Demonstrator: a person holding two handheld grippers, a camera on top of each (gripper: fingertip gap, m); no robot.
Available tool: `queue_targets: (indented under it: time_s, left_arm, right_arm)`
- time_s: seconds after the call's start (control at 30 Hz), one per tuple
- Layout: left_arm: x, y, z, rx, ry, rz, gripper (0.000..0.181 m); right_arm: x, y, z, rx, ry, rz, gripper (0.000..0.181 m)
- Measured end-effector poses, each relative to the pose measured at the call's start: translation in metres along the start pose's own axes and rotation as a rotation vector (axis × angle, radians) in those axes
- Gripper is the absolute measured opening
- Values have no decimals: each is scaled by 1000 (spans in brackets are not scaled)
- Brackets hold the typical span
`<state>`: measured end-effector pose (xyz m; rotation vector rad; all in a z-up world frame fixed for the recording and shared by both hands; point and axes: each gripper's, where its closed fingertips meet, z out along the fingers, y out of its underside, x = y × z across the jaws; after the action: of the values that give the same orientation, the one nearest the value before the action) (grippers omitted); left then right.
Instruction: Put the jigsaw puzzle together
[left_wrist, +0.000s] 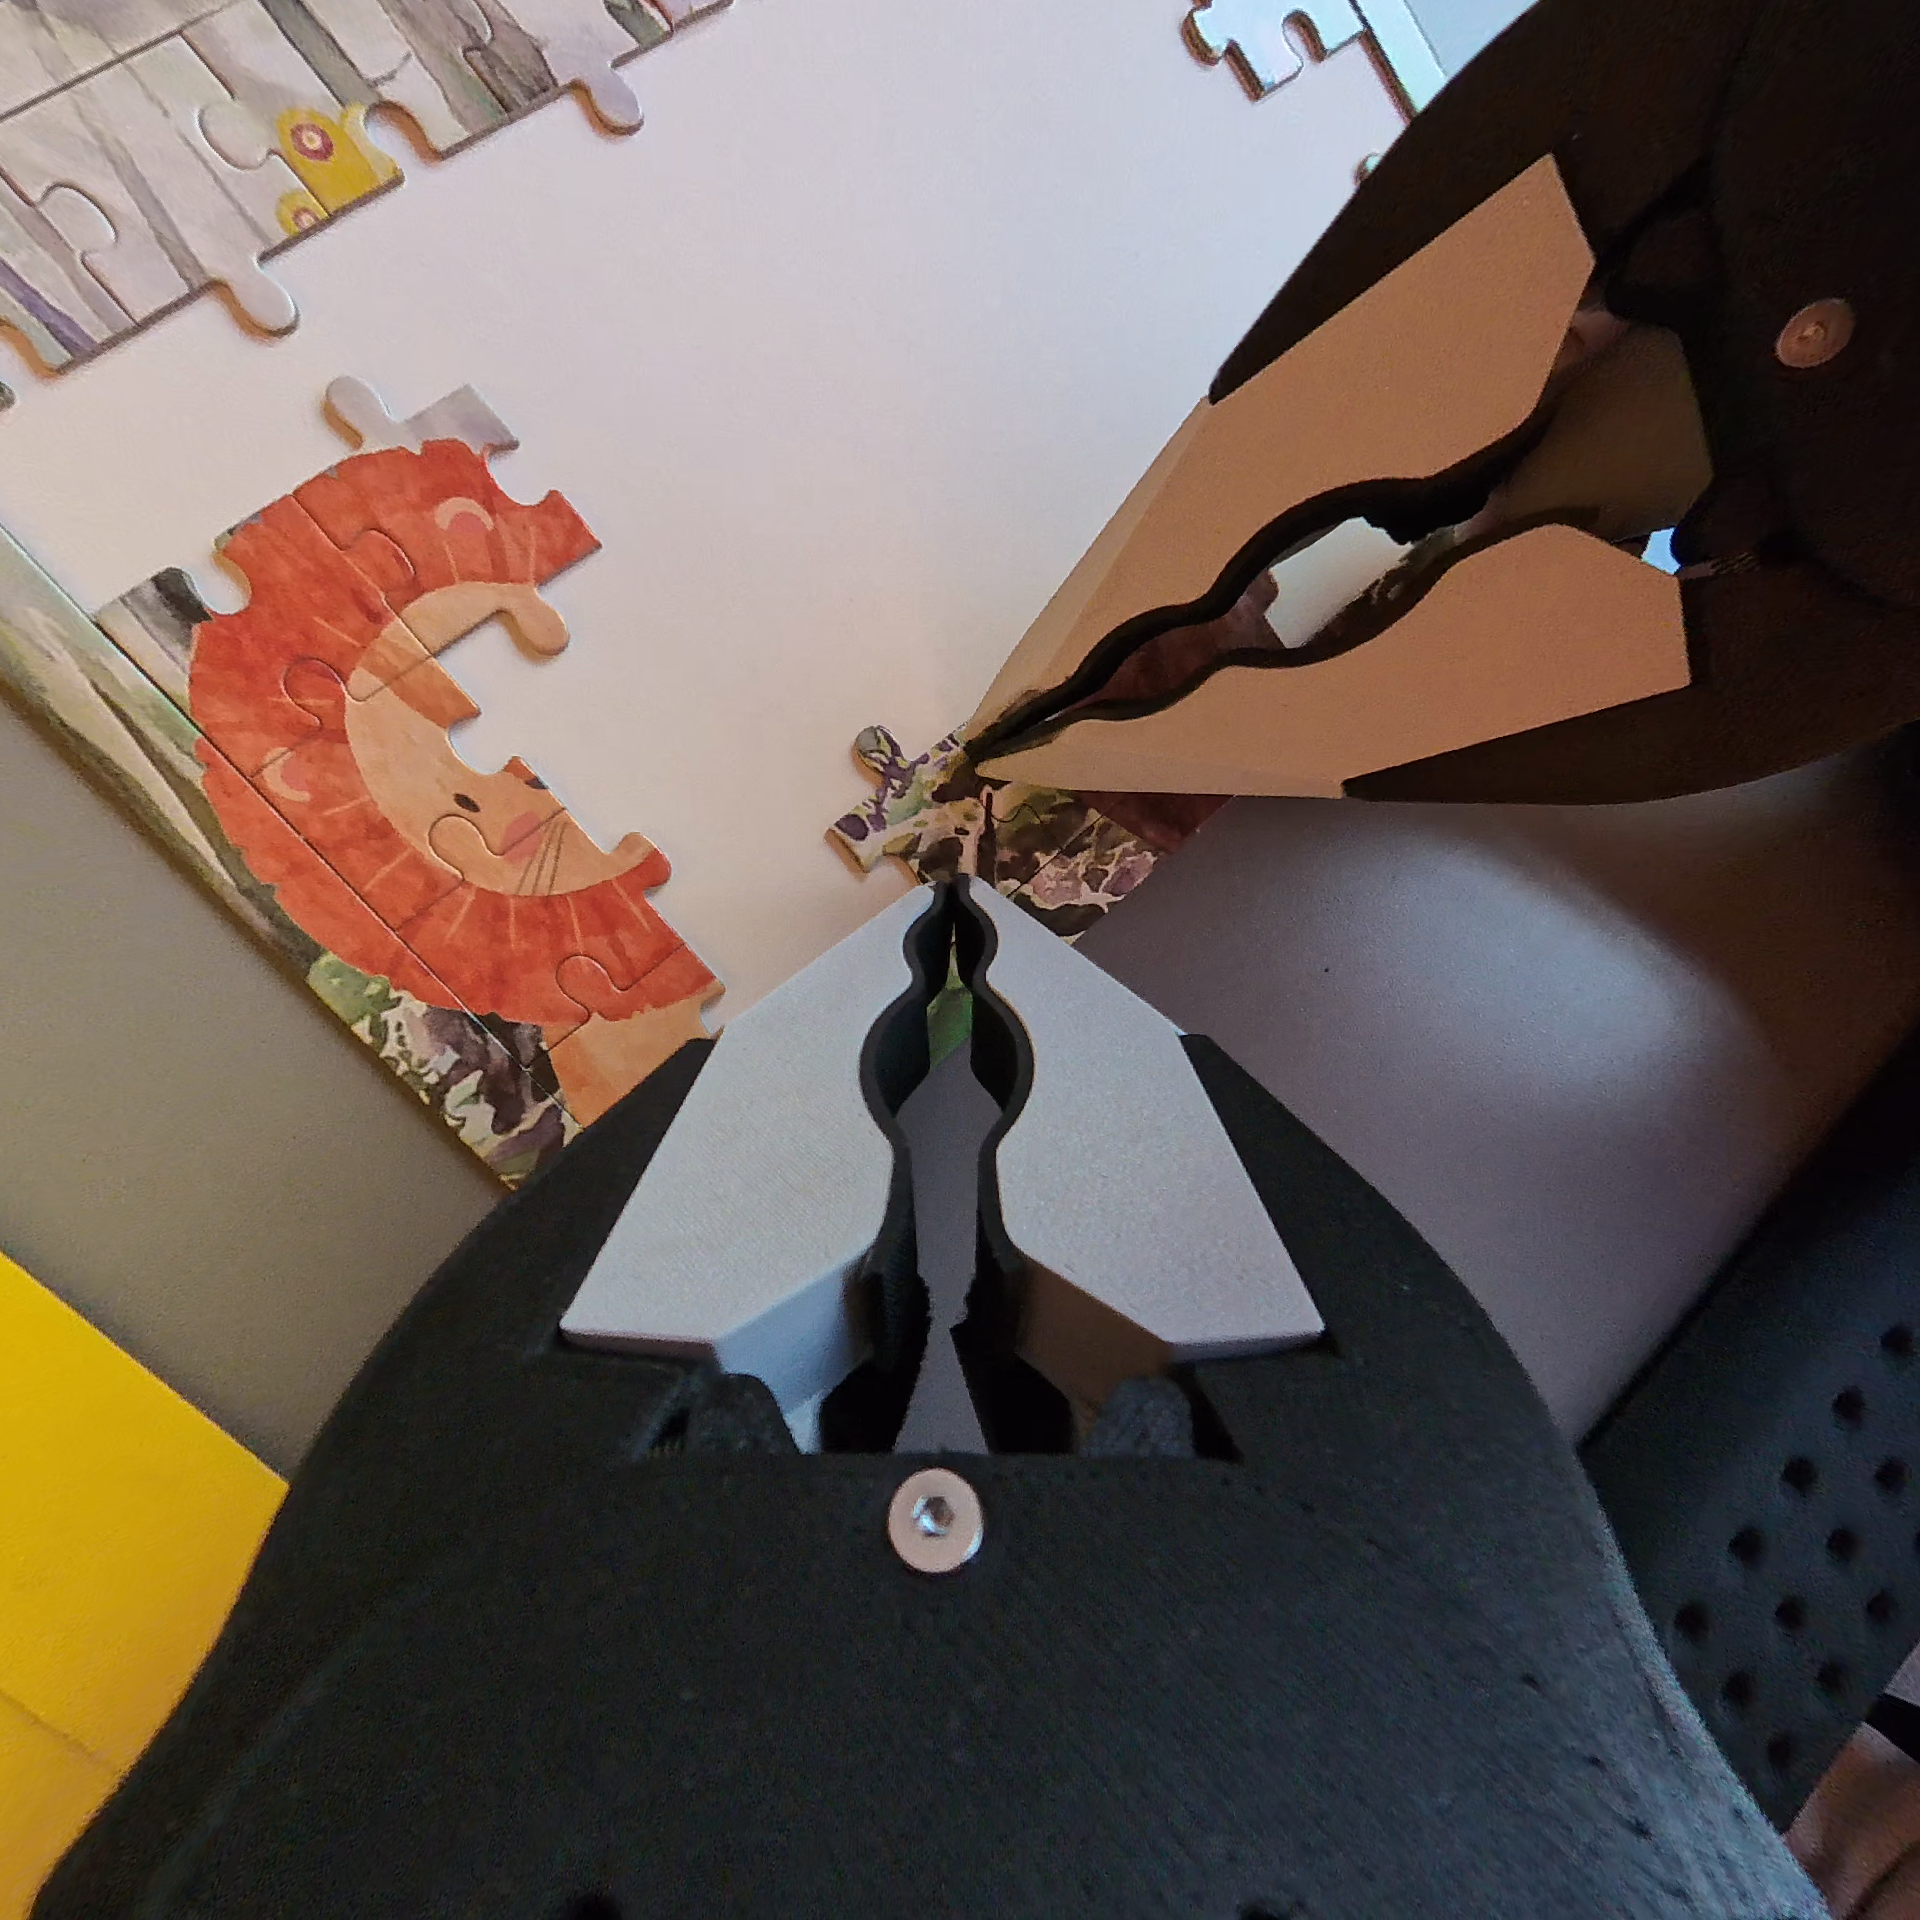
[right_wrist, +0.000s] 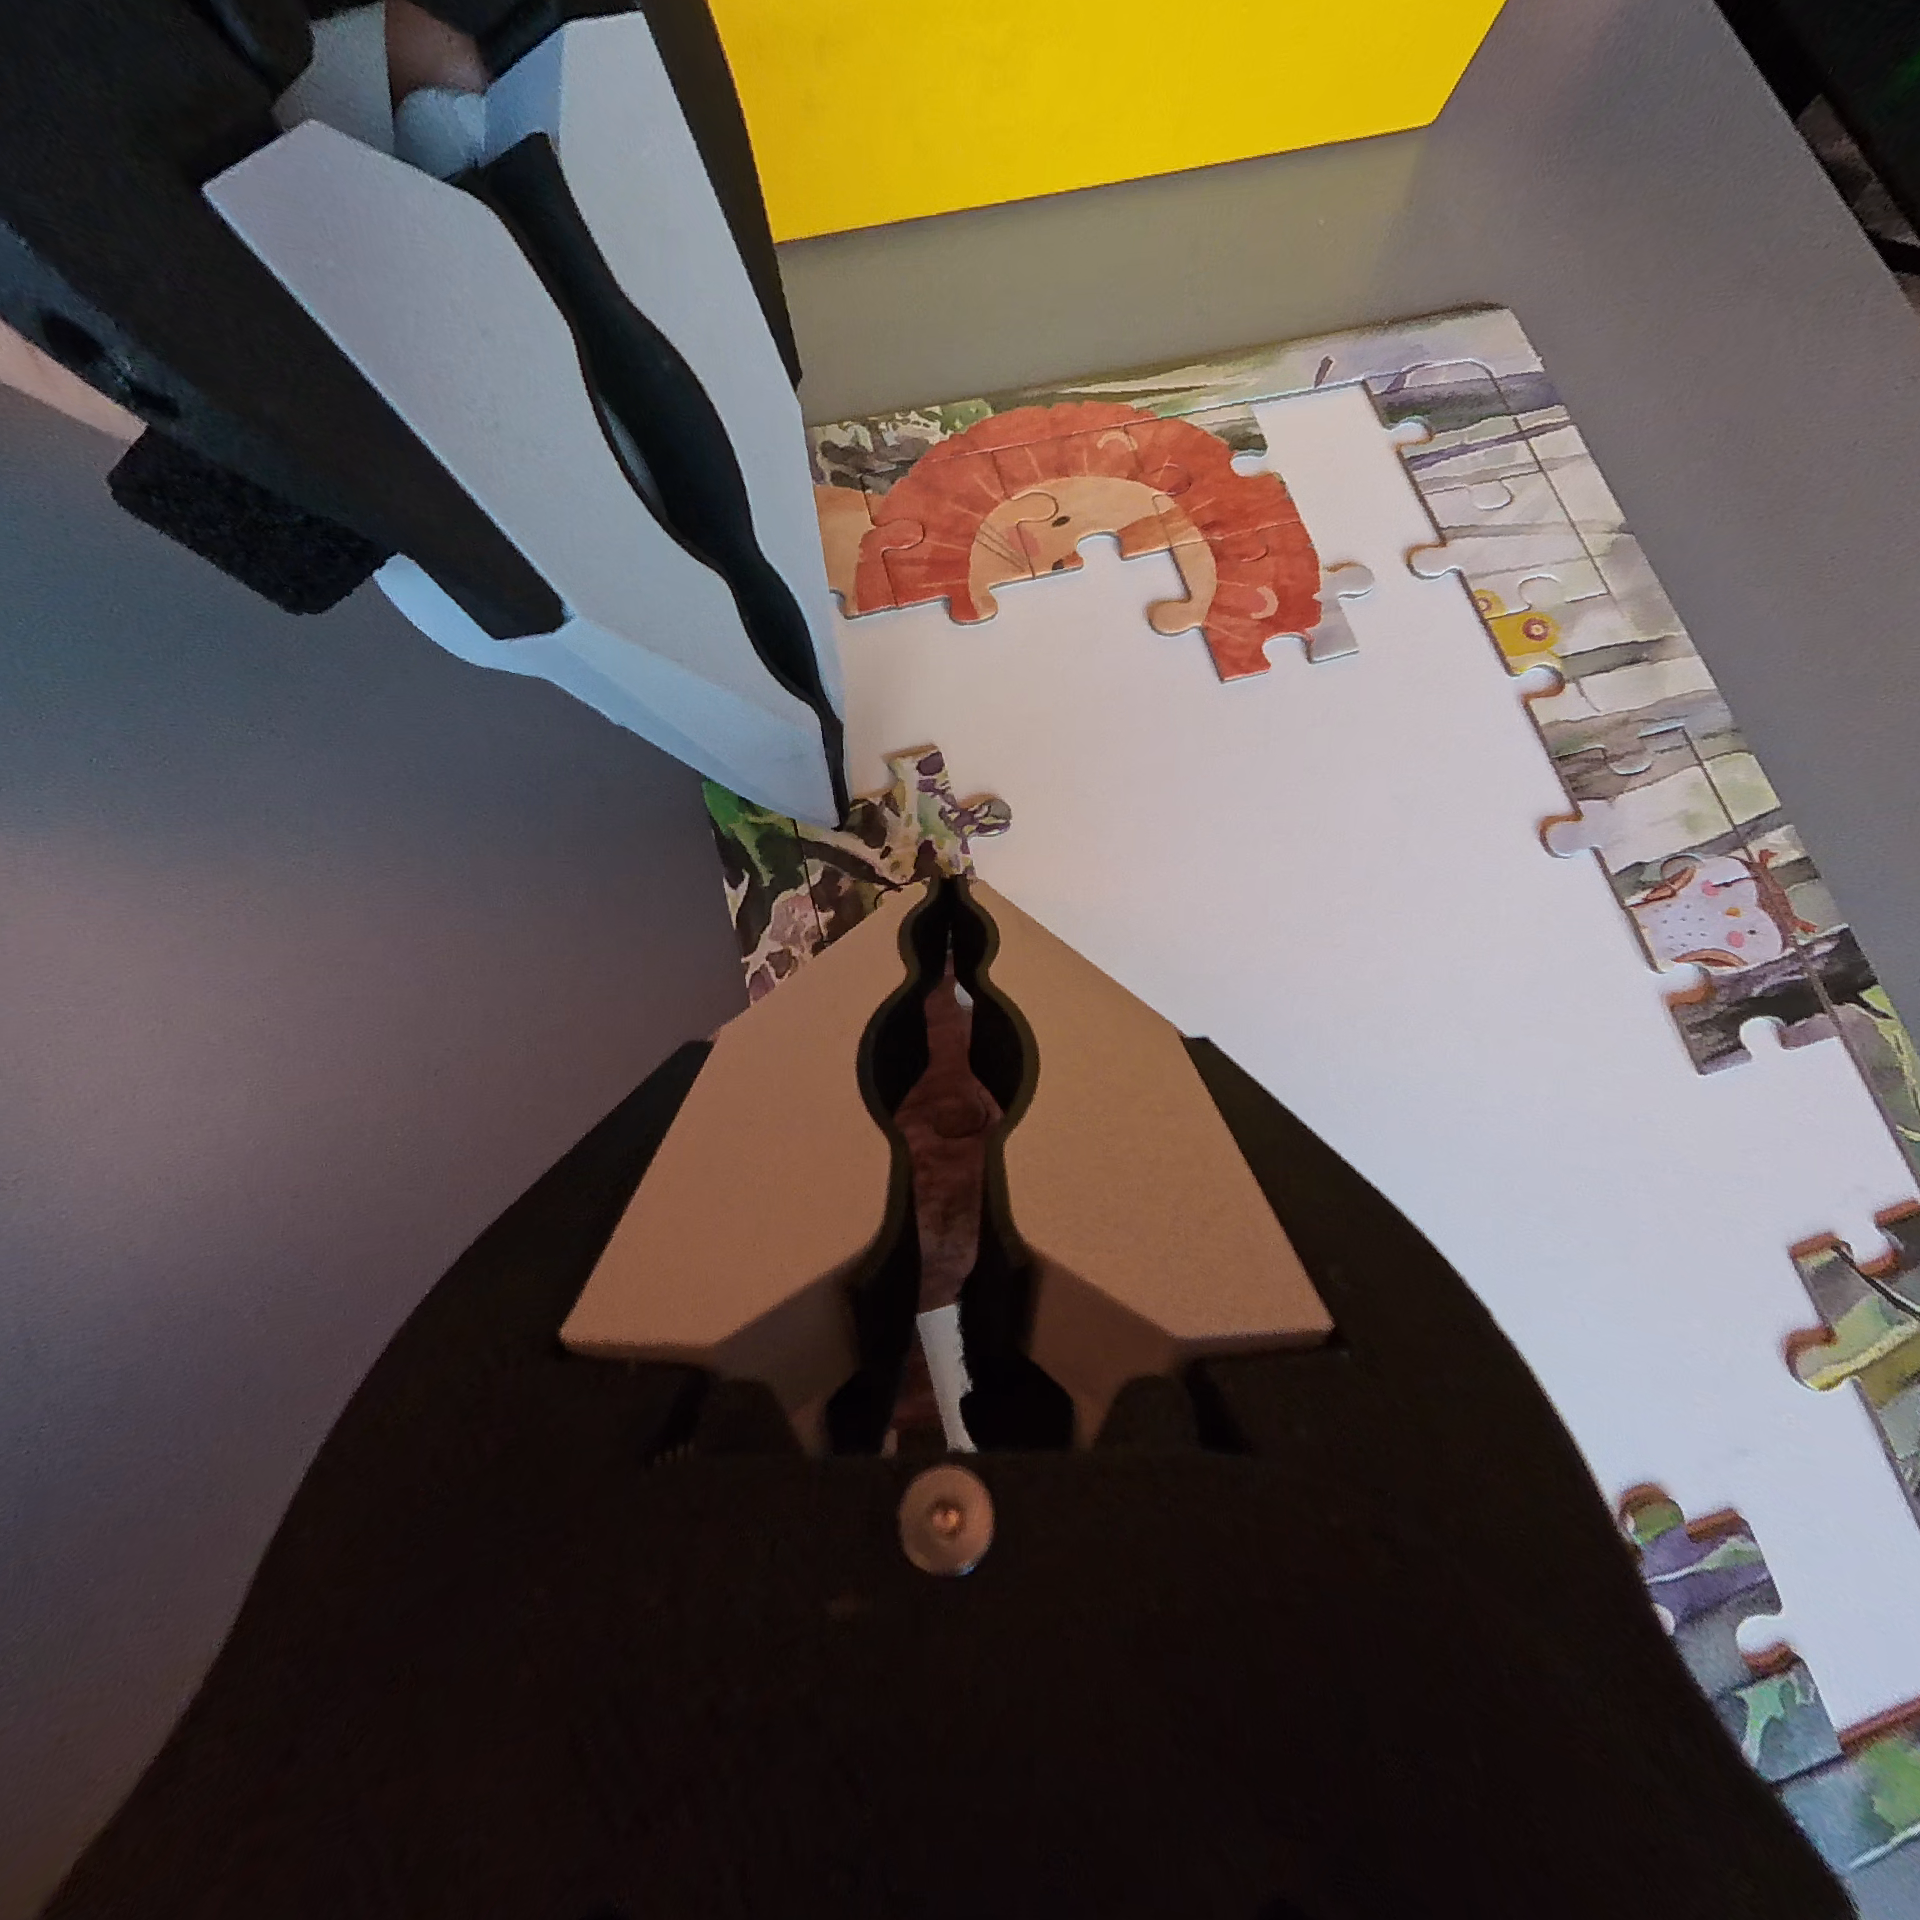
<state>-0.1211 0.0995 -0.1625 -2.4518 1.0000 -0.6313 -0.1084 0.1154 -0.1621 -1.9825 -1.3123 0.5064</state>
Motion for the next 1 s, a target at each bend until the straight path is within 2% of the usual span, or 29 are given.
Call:
queue_targets:
  time_s: [0.5,0.57,0.67,0.73,0.8,1.0]
  left_arm:
    - [0,-1,0,5,5,4,0]
    - [2,-10,-5,59,5,27,0]
    - [5,-38,-26,236,-42,96,0]
    - [3,-51,-43,334,-109,136,0]
    - [-1,-56,-50,375,-149,152,0]
    - [-1,-44,-32,289,-123,142,0]
  right_arm:
    - [0,0,0,28,-30,54,0]
    - [1,0,0,39,-35,68,0]
    - [4,-10,-4,101,-12,57,0]
    - [9,-31,-20,220,22,48,0]
    - [21,-47,-40,315,84,43,0]
    - [73,-61,-114,511,372,7,0]
